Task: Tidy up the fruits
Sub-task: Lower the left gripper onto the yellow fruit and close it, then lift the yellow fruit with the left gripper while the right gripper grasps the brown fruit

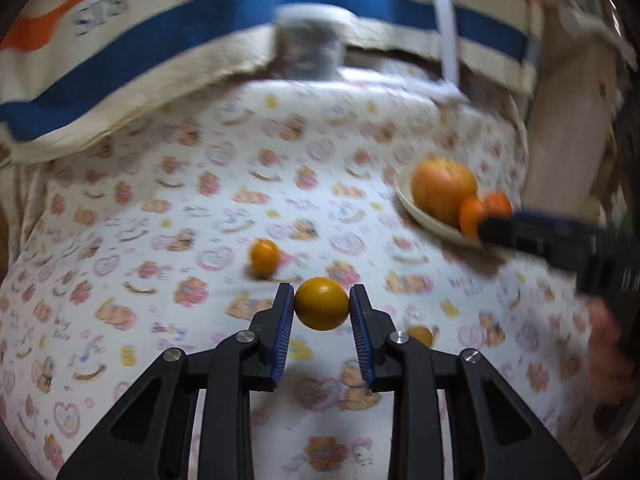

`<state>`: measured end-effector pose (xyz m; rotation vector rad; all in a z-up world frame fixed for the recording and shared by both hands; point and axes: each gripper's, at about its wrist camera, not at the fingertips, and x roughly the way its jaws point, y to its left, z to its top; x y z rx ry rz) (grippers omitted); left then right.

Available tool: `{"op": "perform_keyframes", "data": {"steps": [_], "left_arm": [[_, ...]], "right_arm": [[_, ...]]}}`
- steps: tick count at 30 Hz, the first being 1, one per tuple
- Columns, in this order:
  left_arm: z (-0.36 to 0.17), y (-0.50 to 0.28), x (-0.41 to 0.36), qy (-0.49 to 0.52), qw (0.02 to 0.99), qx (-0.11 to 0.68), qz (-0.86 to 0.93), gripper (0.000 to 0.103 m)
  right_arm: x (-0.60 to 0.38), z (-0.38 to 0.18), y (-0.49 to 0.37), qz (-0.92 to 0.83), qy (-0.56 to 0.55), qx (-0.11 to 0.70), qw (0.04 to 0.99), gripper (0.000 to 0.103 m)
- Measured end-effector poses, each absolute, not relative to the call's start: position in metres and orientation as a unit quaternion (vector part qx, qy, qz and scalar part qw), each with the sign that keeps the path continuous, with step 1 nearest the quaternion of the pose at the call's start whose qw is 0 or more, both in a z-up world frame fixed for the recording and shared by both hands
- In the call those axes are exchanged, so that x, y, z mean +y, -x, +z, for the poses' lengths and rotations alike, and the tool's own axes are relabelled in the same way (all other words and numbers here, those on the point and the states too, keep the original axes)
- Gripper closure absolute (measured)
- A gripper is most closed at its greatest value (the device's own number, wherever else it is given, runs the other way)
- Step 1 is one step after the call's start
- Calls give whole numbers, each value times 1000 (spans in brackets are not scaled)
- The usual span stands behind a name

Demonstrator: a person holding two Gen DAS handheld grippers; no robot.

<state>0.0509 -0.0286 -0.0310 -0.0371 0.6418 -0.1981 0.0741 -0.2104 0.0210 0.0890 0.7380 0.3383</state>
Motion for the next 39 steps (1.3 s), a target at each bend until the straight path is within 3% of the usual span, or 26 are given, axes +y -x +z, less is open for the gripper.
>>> {"op": "perform_keyframes", "data": {"steps": [2, 7, 12, 26, 37, 39], "left_arm": [[-25, -47, -21, 17, 952, 297, -71, 75], [-13, -34, -16, 4, 966, 257, -30, 75], [-9, -33, -8, 15, 967, 252, -9, 75], [-16, -37, -9, 20, 961, 274, -16, 75], [-17, -38, -8, 21, 960, 278, -13, 75], [-17, -38, -8, 20, 960, 278, -14, 75]], "right_arm": [[-205, 19, -73, 182, -40, 367, 911, 20], [-185, 3, -74, 241, -34, 414, 877, 44], [-167, -17, -73, 278, -28, 466, 839, 58], [-152, -28, -69, 244, 29, 457, 855, 58], [-146, -37, -71, 217, 64, 452, 863, 68], [-145, -38, -70, 217, 66, 449, 864, 75]]}}
